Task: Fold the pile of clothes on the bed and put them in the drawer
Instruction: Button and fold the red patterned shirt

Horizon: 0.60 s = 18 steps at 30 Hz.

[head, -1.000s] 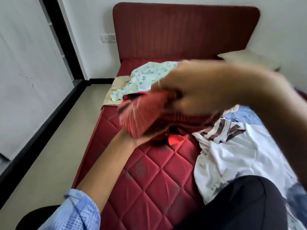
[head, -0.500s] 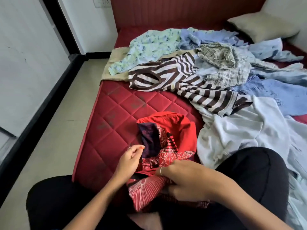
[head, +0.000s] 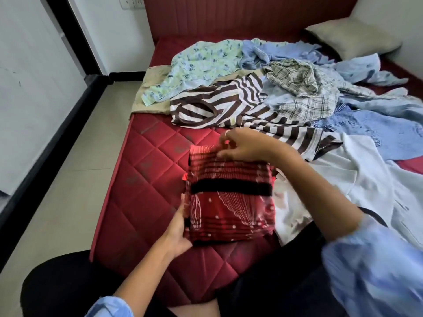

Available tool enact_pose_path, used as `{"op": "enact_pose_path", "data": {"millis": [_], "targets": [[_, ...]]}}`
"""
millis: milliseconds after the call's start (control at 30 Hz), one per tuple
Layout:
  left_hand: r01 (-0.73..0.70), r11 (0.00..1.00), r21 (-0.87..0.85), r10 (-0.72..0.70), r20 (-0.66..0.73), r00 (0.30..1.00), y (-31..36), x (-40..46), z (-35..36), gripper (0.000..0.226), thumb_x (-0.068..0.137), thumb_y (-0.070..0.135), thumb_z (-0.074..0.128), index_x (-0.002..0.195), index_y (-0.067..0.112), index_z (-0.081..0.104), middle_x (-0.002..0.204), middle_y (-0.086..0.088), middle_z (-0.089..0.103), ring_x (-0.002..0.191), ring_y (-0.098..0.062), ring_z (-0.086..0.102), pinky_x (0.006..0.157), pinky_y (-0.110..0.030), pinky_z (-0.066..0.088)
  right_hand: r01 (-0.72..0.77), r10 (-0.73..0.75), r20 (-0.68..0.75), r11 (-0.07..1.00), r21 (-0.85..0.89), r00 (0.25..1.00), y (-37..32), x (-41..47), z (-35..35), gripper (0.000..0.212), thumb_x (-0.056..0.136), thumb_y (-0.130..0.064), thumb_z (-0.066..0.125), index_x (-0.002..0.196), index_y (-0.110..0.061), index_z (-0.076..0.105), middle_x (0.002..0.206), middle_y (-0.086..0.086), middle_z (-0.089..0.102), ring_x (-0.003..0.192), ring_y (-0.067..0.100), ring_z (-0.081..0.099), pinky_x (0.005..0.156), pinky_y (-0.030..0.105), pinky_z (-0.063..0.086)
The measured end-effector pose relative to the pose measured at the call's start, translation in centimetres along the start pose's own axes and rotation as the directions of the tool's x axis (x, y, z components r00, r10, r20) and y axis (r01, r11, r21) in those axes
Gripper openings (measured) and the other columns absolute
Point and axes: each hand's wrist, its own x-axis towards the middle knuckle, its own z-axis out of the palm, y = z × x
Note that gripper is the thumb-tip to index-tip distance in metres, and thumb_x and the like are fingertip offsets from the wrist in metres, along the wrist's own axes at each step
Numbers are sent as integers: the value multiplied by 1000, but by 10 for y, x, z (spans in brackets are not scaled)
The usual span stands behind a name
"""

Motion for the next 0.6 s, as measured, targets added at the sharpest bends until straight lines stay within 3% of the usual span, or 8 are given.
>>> {"op": "enact_pose_path", "data": {"millis": [67, 167, 233, 333, 400, 433, 500, 600], "targets": [[25, 999, -40, -27, -53, 998, -4, 13, -5, 77, 91, 67, 26, 107, 8, 72, 104, -16, 72, 88, -28, 72, 71, -39, 60, -101, 101, -14, 993, -57, 995, 26, 30, 25, 43, 89, -39, 63, 125, -18, 56, 111, 1, 63, 106, 20, 60, 91, 34, 48], [11, 1000, 9, -10, -67, 998, -21, 18, -8, 73, 93, 64, 22, 124, 10, 62, 112, -11, 71, 95, -21, 70, 70, -30, 59, -147, 152, 222, 988, -41, 963, 41, 31, 91, 49, 91, -48, 57, 130, -18, 53, 119, 5, 62, 108, 25, 61, 96, 45, 49], [-32, 998, 49, 35, -64, 997, -29, 15, -8, 71, 91, 65, 25, 124, 14, 61, 118, -9, 68, 107, -21, 66, 84, -33, 57, -168, 181, 274, 983, -71, 945, 38, 10, 134, 59, 94, -53, 47, 142, -19, 42, 135, 10, 50, 124, 30, 50, 106, 47, 40], [-115, 983, 142, 127, -78, 989, -39, 9, -5, 72, 81, 68, 47, 122, 12, 63, 115, -12, 69, 110, -23, 65, 100, -39, 48, -243, 249, 42, 963, -114, 968, 25, -31, 174, 70, 94, -64, 24, 151, -23, 28, 157, 8, 25, 145, 25, 23, 117, 46, 18], [-167, 929, 329, 230, -164, 959, -50, 6, -5, 51, 82, 56, 63, 108, 12, 69, 98, -5, 74, 92, -5, 69, 87, -20, 51, -187, 162, -176, 972, -142, 971, 16, -58, 187, 81, 90, -72, 13, 143, -20, 45, 150, 11, 40, 139, 27, 39, 112, 50, 28], [-186, 887, 422, 300, -223, 927, -55, 7, -4, 30, 87, 42, 65, 97, 14, 69, 88, 0, 74, 78, 6, 67, 75, -9, 48, -150, 104, -233, 971, -189, 967, 15, -68, 195, 84, 88, -76, 17, 138, -17, 51, 145, 12, 47, 134, 28, 45, 110, 51, 32], [-180, 807, 562, 395, -288, 872, -58, 5, -1, 9, 92, 25, 62, 86, 20, 66, 80, 8, 70, 66, 12, 63, 63, -5, 44, -90, 30, -206, 953, -288, 978, 14, -85, 209, 92, 76, -81, 40, 139, -14, 50, 146, 13, 46, 135, 29, 44, 108, 53, 27], [-82, 689, 720, 390, -273, 880, -55, 12, 5, 16, 94, 26, 58, 90, 14, 68, 85, -1, 72, 86, -15, 69, 79, -30, 52, -100, 80, -74, 935, -341, 994, 10, -88, 221, 117, 50, -73, 73, 143, -10, 42, 147, 17, 42, 135, 34, 42, 106, 57, 23]]}}
